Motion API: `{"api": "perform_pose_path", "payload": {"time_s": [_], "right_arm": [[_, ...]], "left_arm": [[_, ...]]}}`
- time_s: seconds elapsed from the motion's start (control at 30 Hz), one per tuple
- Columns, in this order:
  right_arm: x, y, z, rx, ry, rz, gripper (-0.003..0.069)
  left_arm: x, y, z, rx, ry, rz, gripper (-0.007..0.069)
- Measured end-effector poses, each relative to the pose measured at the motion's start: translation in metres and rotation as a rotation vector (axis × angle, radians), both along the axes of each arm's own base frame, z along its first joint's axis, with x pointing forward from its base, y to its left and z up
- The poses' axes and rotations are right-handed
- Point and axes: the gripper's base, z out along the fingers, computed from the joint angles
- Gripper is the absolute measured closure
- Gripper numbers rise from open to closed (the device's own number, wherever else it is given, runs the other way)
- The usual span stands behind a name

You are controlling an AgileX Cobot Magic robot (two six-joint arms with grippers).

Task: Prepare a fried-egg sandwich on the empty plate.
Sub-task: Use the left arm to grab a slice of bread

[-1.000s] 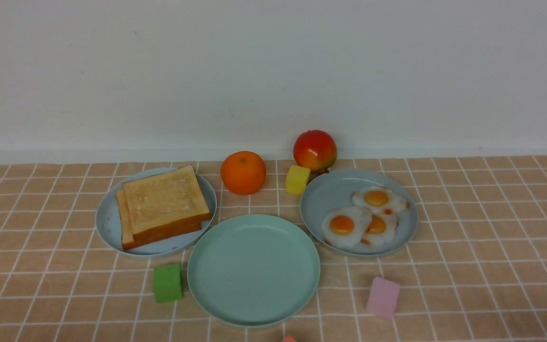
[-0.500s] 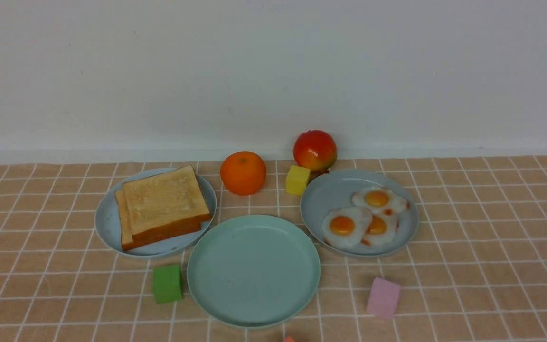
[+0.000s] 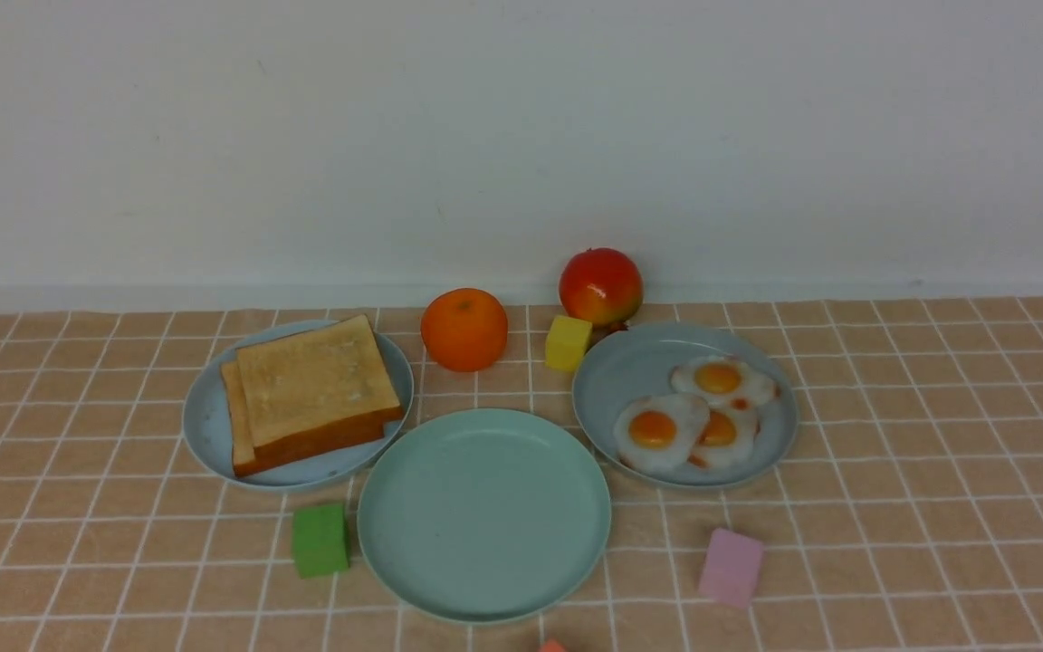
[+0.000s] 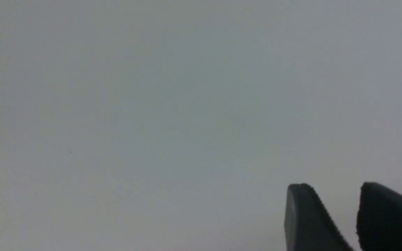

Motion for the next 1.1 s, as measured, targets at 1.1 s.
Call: {"api": "perform_pose_path", "payload": {"time_s": [1.1], "right_arm": [[0.074,0.109,-0.114,-0.055,0.830,0.763,0.0418]], "left_arm": [[0.281,-0.023,-0.183,-0.092,0.983,-0.152,0.0386]]}}
